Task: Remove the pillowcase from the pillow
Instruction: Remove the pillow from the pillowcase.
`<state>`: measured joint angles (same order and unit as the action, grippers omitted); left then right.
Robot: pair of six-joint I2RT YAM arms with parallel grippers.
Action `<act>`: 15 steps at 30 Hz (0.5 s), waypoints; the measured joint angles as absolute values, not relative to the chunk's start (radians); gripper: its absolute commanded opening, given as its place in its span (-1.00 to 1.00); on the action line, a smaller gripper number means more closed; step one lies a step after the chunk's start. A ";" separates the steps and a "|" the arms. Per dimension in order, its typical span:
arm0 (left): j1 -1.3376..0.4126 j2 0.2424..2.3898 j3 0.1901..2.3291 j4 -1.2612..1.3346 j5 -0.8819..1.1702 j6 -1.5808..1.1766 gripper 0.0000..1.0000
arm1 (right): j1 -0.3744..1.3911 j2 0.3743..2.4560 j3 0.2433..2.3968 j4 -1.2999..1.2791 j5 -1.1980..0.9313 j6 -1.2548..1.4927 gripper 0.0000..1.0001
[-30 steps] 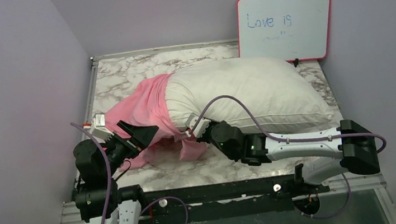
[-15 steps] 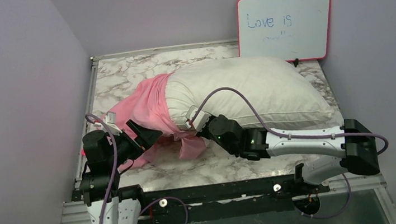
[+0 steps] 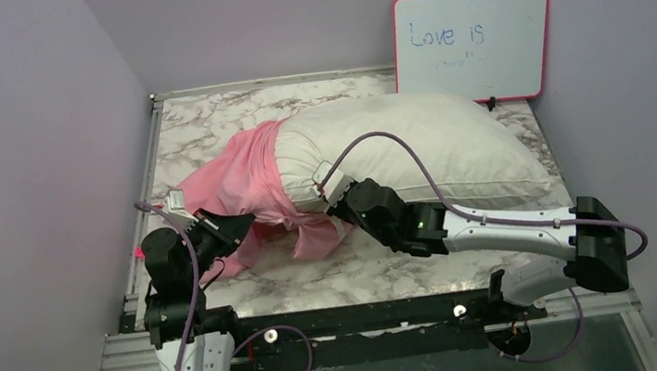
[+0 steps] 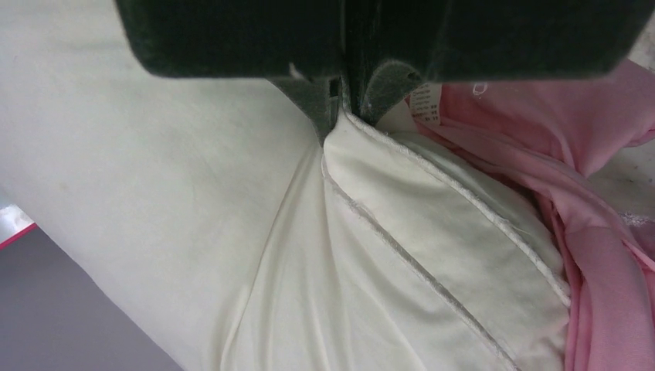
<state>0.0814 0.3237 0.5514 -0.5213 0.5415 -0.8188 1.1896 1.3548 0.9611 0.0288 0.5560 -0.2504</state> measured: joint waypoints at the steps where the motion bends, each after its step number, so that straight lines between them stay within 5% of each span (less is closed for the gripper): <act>1: 0.081 0.321 0.558 -0.522 0.530 -0.820 -1.00 | 1.181 1.353 0.963 0.028 0.550 -0.245 -0.99; 15: 0.076 0.564 0.897 -0.760 0.119 -0.548 -1.00 | 1.138 1.176 0.894 -0.088 0.534 -0.153 -0.99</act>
